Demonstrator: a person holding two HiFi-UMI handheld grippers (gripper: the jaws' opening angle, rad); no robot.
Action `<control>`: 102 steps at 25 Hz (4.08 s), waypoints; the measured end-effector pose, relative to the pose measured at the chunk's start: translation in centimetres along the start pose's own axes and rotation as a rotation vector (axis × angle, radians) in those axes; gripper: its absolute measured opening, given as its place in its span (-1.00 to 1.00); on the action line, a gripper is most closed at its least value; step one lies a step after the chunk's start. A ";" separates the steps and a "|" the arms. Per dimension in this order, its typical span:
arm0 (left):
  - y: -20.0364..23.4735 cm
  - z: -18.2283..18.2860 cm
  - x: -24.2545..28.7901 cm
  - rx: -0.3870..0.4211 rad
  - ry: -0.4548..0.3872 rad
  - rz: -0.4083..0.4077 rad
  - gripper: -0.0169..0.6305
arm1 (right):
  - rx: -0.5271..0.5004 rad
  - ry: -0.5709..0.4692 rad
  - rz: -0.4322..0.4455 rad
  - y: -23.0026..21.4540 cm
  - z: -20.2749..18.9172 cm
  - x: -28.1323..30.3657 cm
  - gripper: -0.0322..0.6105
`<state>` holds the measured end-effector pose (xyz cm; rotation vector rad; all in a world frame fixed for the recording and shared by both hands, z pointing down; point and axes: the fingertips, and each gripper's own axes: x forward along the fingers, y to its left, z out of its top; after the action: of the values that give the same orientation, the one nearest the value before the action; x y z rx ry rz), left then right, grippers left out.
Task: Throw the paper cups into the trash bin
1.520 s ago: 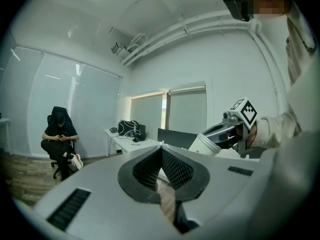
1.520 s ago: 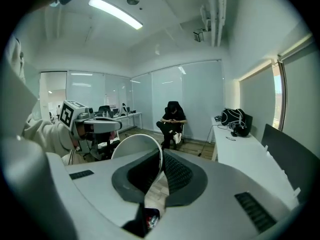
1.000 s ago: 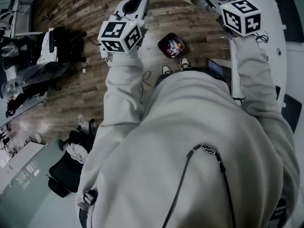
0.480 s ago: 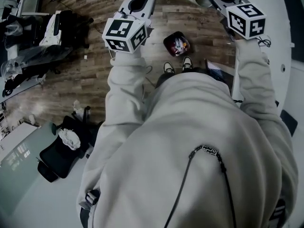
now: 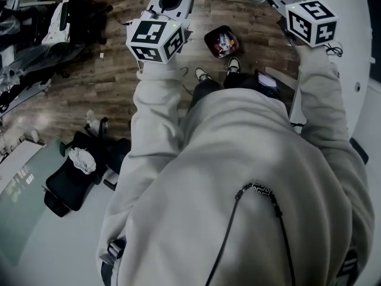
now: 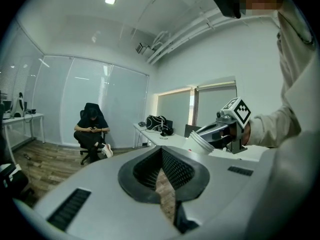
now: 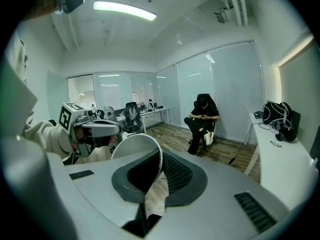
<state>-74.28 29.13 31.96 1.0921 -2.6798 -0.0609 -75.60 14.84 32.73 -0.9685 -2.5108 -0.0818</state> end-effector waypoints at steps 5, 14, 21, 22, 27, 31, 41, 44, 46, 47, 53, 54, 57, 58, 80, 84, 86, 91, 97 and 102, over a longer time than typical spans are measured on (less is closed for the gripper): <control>2.6 -5.9 -0.1 -0.084 0.069 0.012 -0.96 | 0.007 0.093 0.045 1.4 -4.5 4.2 -0.77; 5.1 -29.8 4.0 -0.267 0.228 -0.006 -0.96 | 0.015 0.285 0.086 1.6 -27.8 14.9 -0.77; 4.1 -53.4 4.8 -0.372 0.422 -0.050 -0.96 | -0.029 0.518 0.154 3.4 -50.0 19.8 -0.77; 4.1 -56.1 4.8 -0.380 0.444 -0.053 -0.96 | -0.029 0.539 0.170 3.4 -52.8 20.4 -0.77; 4.0 -68.1 5.3 -0.421 0.531 -0.082 -0.96 | -0.025 0.621 0.232 2.9 -64.0 23.8 -0.77; 2.6 -74.6 6.8 -0.466 0.538 -0.105 -0.96 | -0.015 0.655 0.257 2.4 -71.0 25.8 -0.76; 1.6 -80.2 8.5 -0.514 0.514 -0.144 -0.96 | 0.010 0.655 0.300 4.2 -79.1 29.4 -0.76; 1.8 -80.3 8.4 -0.516 0.514 -0.132 -0.96 | 0.024 0.643 0.303 4.5 -79.0 30.0 -0.57; 2.0 -80.3 8.1 -0.531 0.514 -0.117 -0.96 | 0.037 0.643 0.302 4.3 -78.5 29.9 -0.26; 2.0 -80.4 7.9 -0.538 0.516 -0.109 -0.96 | 0.045 0.642 0.303 4.3 -78.2 29.7 -0.23; 1.0 -80.3 7.6 -0.528 0.537 -0.112 -0.96 | 0.068 0.636 0.302 3.6 -77.4 28.5 -0.20; 0.9 -80.1 7.5 -0.532 0.540 -0.112 -0.96 | 0.078 0.637 0.298 3.6 -77.2 28.1 -0.20; -0.3 -78.4 5.9 -0.550 0.568 -0.118 -0.96 | 0.112 0.650 0.280 4.0 -75.7 26.1 -0.20; -0.5 -77.5 5.3 -0.552 0.575 -0.117 -0.96 | 0.118 0.651 0.273 4.0 -74.9 25.6 -0.20; -2.7 -45.3 -4.5 -0.440 0.485 -0.093 -0.96 | 0.041 0.488 0.164 9.5 -42.6 11.5 -0.84; -4.1 -44.3 -6.8 -0.453 0.488 -0.080 -0.96 | 0.073 0.490 0.156 11.2 -41.0 8.7 -0.84; -4.2 -43.8 -7.2 -0.458 0.485 -0.072 -0.96 | 0.093 0.482 0.145 11.1 -40.1 8.0 -0.84; -2.9 -37.6 -8.1 -0.427 0.402 -0.047 -0.96 | 0.128 0.432 0.107 10.1 -34.7 6.7 -0.84; 2.4 -23.2 -6.9 -0.262 0.235 -0.042 -0.96 | 0.020 0.255 0.059 7.6 -19.0 6.8 -0.84; 6.4 -7.0 -4.8 -0.063 0.032 -0.045 -0.96 | -0.108 0.046 0.032 7.2 -3.2 6.1 -0.84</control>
<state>-73.65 37.44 38.52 1.1248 -2.6065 -0.1346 -73.69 23.46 37.48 -1.0368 -2.4695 -0.2291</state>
